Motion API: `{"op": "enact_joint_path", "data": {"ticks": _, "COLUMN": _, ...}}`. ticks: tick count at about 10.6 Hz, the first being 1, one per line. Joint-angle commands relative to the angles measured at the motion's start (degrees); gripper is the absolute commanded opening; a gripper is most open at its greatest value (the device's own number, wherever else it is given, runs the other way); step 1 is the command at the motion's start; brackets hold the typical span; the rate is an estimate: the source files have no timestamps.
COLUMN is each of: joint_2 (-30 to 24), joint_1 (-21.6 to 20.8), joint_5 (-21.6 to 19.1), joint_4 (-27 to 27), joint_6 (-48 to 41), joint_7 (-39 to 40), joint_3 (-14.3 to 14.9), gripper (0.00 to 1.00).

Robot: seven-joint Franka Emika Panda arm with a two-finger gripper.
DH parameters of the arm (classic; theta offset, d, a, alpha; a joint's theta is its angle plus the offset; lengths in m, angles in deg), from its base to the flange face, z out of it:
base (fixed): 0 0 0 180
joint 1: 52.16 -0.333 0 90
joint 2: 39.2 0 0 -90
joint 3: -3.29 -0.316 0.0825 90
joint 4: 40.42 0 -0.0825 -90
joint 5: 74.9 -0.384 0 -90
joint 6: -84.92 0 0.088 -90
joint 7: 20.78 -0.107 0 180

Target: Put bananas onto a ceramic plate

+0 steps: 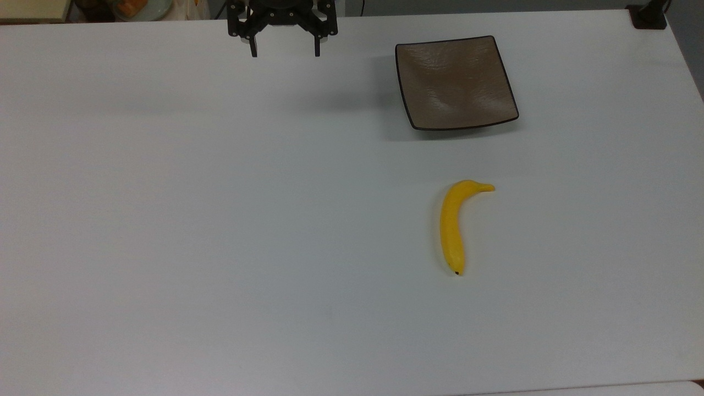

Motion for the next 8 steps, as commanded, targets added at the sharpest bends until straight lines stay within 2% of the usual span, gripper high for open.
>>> {"op": "enact_joint_path", "data": {"ticks": 1, "joint_2": 0.0, "joint_1": -0.3, "joint_5": -1.2, "joint_4": 0.8, "joint_6": -1.6, "joint_7": -3.1, "joint_3": 0.0, "gripper": 1.00}}
{"op": "enact_joint_path", "data": {"ticks": 8, "joint_2": 0.5, "joint_1": -0.3, "joint_5": -1.2, "joint_4": 0.9, "joint_6": -1.5, "joint_7": -3.2, "joint_3": -0.3, "gripper": 1.00}}
